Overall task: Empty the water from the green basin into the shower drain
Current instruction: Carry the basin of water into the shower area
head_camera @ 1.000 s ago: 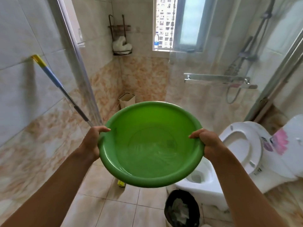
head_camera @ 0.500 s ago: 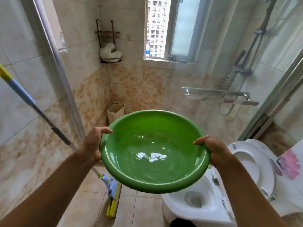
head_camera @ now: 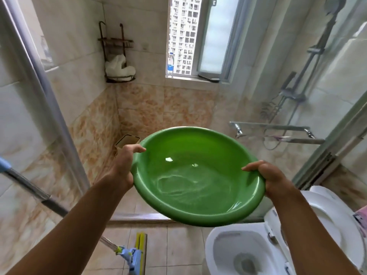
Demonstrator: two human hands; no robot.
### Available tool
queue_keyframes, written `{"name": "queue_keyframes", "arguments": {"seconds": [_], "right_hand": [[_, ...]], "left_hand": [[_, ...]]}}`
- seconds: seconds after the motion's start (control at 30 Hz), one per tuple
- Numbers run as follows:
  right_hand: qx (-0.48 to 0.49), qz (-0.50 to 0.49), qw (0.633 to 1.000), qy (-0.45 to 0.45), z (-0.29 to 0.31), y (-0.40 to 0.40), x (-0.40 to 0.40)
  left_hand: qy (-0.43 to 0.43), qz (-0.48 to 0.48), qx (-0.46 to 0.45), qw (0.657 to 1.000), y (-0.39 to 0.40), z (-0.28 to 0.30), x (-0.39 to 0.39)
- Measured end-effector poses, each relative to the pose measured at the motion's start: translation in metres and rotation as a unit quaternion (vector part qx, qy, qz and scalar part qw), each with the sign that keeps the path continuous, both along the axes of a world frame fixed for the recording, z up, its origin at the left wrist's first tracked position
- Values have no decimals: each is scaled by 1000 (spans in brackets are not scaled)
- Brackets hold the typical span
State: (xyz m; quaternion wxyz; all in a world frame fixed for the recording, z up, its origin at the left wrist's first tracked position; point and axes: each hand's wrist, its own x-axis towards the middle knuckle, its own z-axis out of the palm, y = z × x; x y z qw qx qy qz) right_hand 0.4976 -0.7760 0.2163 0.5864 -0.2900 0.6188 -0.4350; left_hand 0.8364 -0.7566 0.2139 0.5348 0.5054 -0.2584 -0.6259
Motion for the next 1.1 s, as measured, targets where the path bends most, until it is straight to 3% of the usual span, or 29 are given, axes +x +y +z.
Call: {"name": "queue_keyframes", "arguments": {"seconds": [0.43,0.63,1.1], "right_hand": [[21,87,996,-4,-3,-128,53],[6,106,994,-16,3,-211,59],[-63,152,979,-122,47,-346,62]], "left_hand": [[1,60,22,998,-86,-12,52],[-40,96,48,993,-151,-17,57],[-145,139,106,974,-263,39,57]]}}
